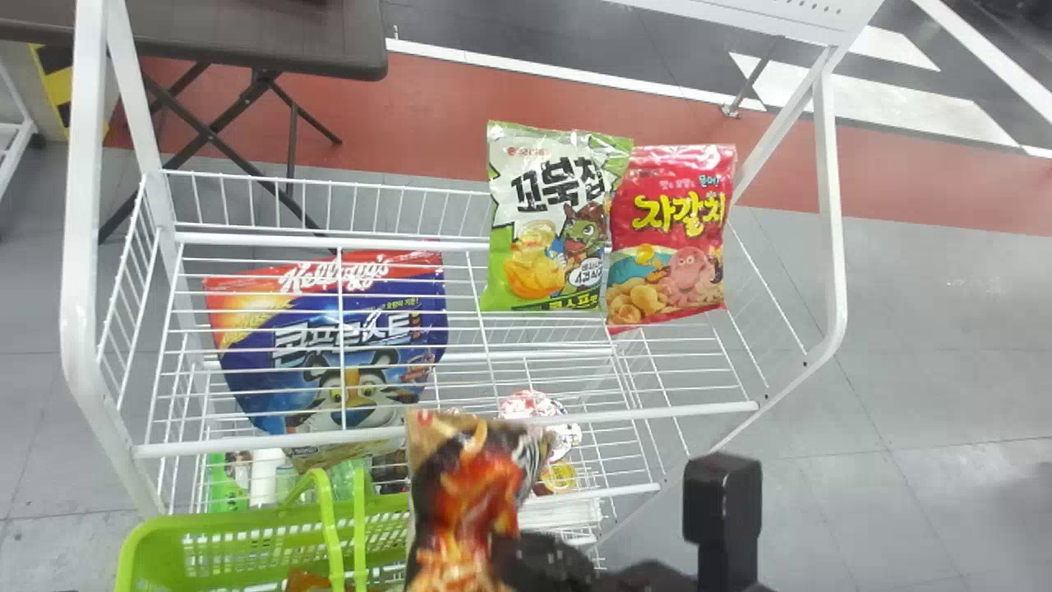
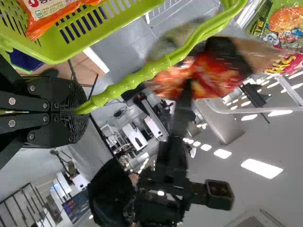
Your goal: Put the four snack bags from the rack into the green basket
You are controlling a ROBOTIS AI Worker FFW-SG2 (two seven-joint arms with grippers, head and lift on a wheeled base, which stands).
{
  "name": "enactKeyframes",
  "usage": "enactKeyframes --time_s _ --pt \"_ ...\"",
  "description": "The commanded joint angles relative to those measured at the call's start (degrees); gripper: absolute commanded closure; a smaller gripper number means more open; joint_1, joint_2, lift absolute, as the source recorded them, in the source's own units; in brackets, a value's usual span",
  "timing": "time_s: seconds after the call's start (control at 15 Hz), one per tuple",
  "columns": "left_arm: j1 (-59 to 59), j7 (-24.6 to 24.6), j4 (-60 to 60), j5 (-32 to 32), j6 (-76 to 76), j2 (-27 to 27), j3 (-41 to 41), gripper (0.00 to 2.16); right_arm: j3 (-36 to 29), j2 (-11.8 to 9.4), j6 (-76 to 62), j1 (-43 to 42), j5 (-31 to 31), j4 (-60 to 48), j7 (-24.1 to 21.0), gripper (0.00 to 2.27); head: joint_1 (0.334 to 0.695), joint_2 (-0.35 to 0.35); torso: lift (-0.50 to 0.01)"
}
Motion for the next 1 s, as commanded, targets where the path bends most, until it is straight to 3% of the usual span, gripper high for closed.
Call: enactKeyframes --time_s 0.0,0.47,0.8,0.87,0.93 --pt "0.0 0.1 0.2 0.0 -0.4 -0.1 -0.1 2.03 -0.4 0.0 6.1 0.2 0.7 1.6 0.7 2.22 0.695 -0.350 -0.007" --pt "-0.5 0.1 0.0 -0.7 -0.4 -0.2 -1.5 2.03 8.0 -0.8 6.8 -1.7 2.5 8.3 1.4 2.22 0.695 -0.350 -0.007" --pt "-0.4 -0.3 -0.2 -1.1 -0.4 -0.1 -1.9 2.03 18.2 -2.8 1.2 -5.5 7.5 12.3 -2.0 2.22 0.695 -0.350 -0.007" --pt "-0.3 -0.5 -0.3 -1.1 -0.4 -0.1 -1.9 2.03 18.7 -3.1 1.4 -6.0 7.6 13.3 -2.0 2.00 0.695 -0.335 -0.007" --pt "-0.3 -0.5 -0.3 -1.1 -0.4 0.0 -1.9 2.03 18.6 -3.8 1.4 -6.1 7.5 13.7 -1.4 1.52 0.695 -0.281 -0.007"
